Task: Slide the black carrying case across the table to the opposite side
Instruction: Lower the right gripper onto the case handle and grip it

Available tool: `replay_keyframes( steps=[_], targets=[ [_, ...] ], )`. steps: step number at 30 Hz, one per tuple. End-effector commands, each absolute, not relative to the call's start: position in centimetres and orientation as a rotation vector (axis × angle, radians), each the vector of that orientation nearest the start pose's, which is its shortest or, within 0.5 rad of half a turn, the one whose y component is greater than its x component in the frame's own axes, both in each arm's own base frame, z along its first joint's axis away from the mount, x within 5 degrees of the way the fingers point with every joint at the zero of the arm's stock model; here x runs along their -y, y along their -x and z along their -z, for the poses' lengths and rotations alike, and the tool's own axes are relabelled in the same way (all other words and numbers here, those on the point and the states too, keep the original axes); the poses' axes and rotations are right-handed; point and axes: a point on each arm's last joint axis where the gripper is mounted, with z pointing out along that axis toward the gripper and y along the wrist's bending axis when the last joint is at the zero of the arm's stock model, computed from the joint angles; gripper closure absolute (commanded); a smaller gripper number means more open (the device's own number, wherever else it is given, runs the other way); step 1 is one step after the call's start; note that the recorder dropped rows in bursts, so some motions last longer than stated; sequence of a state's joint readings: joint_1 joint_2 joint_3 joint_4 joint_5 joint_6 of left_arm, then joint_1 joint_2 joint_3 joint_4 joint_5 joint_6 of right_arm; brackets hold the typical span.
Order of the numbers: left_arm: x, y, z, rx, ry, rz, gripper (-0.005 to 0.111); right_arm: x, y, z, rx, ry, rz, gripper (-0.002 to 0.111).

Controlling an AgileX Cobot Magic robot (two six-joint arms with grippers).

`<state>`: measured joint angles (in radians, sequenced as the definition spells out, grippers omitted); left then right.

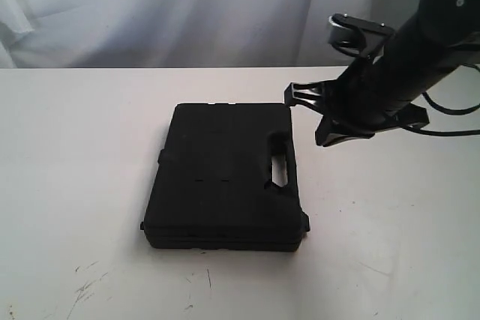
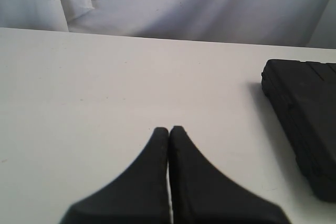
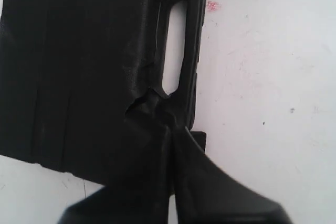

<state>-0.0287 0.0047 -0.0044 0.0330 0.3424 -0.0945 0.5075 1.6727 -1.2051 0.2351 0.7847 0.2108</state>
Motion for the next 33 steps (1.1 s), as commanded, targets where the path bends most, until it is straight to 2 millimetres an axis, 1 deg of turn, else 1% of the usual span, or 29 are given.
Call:
replay_keyframes(
  steps=[1,3,5,12,18,20,21,23,26,27,29,33],
  targets=[
    [0.1,-5.4,-18.3,-1.818,0.031,0.057,0.107,-18.9,-30.9,-23.5,-2.804,0.227,-0.426,0.108],
    [0.1,-5.4,-18.3,-1.818,0.031,0.057,0.107,-19.1,-31.6,-22.8,-2.828,0.2,-0.406,0.108],
    [0.1,-5.4,-18.3,-1.818,0.031,0.057,0.107,-19.5,-32.2,-22.2,-2.835,0.21,-0.386,0.108],
    [0.1,-5.4,-18.3,-1.818,0.031,0.057,0.107,-20.8,-34.2,-20.9,-2.847,0.245,-0.356,0.108],
    [0.1,-5.4,-18.3,-1.818,0.031,0.057,0.107,-21.8,-34.9,-20.1,-2.84,0.316,-0.31,0.108],
    [0.1,-5.4,-18.3,-1.818,0.031,0.057,0.107,-22.2,-34.9,-20.0,-2.832,0.345,-0.292,0.103],
    [0.1,-5.4,-18.3,-1.818,0.031,0.057,0.107,-22.5,-35.0,-19.9,-2.826,0.363,-0.281,0.099],
    [0.1,-5.4,-18.3,-1.818,0.031,0.057,0.107,-22.8,-35.0,-19.9,-2.815,0.389,-0.266,0.088],
    [0.1,-5.4,-18.3,-1.818,0.031,0.057,0.107,-23.1,-35.4,-19.6,-2.817,0.378,-0.268,0.072],
    [0.1,-5.4,-18.3,-1.818,0.031,0.057,0.107,-23.2,-35.5,-19.5,-2.818,0.379,-0.267,0.069],
    [0.1,-5.4,-18.3,-1.818,0.031,0.057,0.107,-23.3,-35.7,-19.4,-2.821,0.353,-0.266,0.065],
    [0.1,-5.4,-18.3,-1.818,0.031,0.057,0.107,-23.3,-36.2,-19.0,-2.827,0.319,-0.233,0.065]
  ],
)
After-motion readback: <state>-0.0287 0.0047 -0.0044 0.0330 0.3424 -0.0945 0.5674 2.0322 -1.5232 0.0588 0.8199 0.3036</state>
